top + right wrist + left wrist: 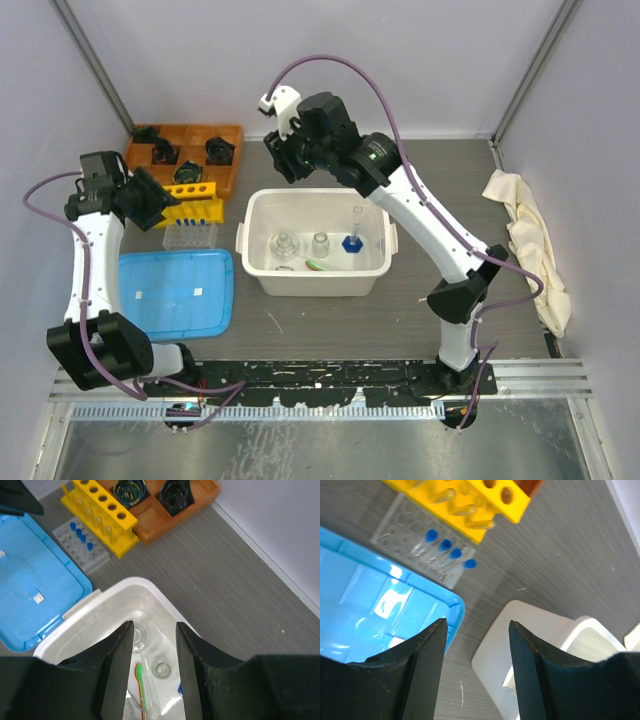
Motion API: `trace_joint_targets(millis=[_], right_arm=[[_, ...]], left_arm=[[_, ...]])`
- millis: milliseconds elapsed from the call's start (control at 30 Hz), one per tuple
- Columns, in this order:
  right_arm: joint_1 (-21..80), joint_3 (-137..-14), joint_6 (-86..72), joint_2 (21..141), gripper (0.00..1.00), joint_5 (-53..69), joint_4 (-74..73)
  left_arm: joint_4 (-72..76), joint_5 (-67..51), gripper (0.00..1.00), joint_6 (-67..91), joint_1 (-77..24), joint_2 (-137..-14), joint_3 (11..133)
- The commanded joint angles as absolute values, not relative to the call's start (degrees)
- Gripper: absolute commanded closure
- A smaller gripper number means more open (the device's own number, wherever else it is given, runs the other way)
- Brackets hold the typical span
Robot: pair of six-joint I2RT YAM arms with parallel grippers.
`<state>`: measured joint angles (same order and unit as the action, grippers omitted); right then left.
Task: Organize the chemistry lab equipment
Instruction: Pick up the storage box lid at the center of the board.
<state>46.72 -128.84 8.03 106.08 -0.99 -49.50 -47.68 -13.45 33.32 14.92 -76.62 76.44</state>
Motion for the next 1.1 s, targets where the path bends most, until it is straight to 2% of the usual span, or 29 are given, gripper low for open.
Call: trace_joint_targets(millis=[0, 367, 700, 900, 1067], right_arm=[[46.9, -135.1, 5.4, 110.0, 0.55, 1.2, -45.8], [46.3, -131.2, 5.6, 109.2, 0.55, 2.8, -43.8], [44.9, -129.8, 5.4, 110.1, 0.54, 4.5, -43.4], [44.2, -129.4, 4.4, 111.2, 0.54, 8.3, -42.5], [44.5, -132.4, 0.3, 113.1, 0.54, 15.9, -42.2]], left_arm=[[-52.4, -6.1, 0.46, 32.2, 17.9, -73.4, 74.5], [-54.4, 2.0, 0.49, 38.8, 26.5, -68.6, 64.5], [-49.6, -11.1, 0.56, 38.1, 27.2, -72.3, 60.5], [-51.5, -9.3, 0.57, 37.8, 27.1, -69.9, 56.5], [-54.6, 0.2, 0.54, 39.6, 28.2, -66.8, 55.8]])
